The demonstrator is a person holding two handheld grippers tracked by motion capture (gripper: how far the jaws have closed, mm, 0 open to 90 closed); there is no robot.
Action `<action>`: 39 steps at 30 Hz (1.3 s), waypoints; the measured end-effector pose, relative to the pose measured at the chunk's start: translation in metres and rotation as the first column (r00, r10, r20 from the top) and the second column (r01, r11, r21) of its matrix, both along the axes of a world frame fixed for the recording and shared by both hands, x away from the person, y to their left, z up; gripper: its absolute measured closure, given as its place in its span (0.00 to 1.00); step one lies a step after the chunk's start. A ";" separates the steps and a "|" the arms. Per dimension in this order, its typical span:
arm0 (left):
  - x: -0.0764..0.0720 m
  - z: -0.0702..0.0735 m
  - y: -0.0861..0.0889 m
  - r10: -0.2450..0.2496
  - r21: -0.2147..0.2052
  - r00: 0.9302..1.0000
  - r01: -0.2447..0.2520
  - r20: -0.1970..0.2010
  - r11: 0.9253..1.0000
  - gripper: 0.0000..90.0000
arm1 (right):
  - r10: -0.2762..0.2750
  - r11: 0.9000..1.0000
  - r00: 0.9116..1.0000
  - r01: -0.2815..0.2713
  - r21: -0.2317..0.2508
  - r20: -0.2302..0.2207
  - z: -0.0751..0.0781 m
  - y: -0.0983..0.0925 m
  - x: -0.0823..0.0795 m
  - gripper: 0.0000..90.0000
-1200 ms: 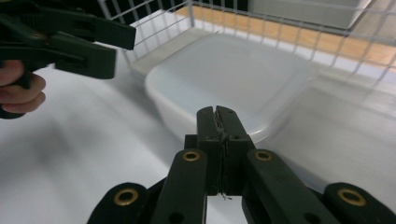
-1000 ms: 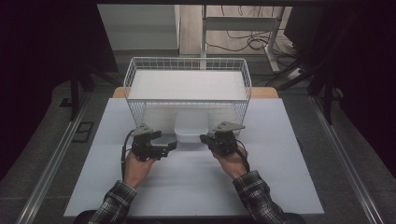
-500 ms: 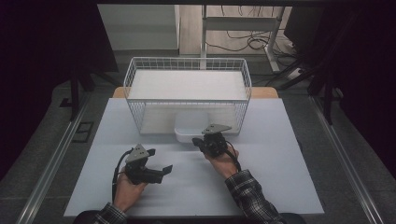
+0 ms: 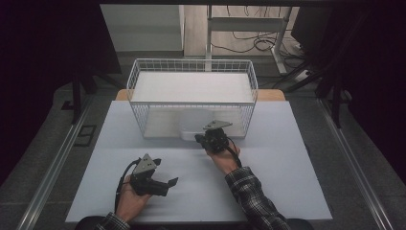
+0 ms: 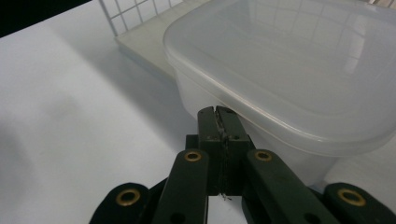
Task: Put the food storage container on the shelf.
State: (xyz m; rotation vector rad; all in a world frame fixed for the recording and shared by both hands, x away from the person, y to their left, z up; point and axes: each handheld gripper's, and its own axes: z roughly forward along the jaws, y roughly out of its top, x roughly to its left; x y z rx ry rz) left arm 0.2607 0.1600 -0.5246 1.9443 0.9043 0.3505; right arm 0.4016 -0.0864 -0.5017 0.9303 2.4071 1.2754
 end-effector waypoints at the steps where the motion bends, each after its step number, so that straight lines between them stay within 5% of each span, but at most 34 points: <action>1: 0.000 0.000 0.000 -0.001 -0.002 1.000 0.001 0.002 1.000 0.04 | -0.003 1.000 1.000 0.003 -0.003 0.001 0.000 0.001 0.003 0.99; 23: 0.000 -0.001 -0.002 -0.005 0.003 1.000 0.005 0.004 1.000 0.04 | -0.047 0.999 0.999 0.047 -0.010 -0.001 -0.002 0.003 0.026 0.98; 32: 0.000 0.002 -0.002 0.002 0.016 1.000 -0.002 0.007 1.000 0.05 | -0.016 1.000 1.000 0.016 0.013 0.010 0.005 0.000 0.015 0.68; 39: 0.000 0.002 -0.001 0.006 0.021 1.000 -0.006 0.000 1.000 0.05 | 0.015 1.000 1.000 -0.014 -0.019 0.025 0.013 -0.004 0.002 0.50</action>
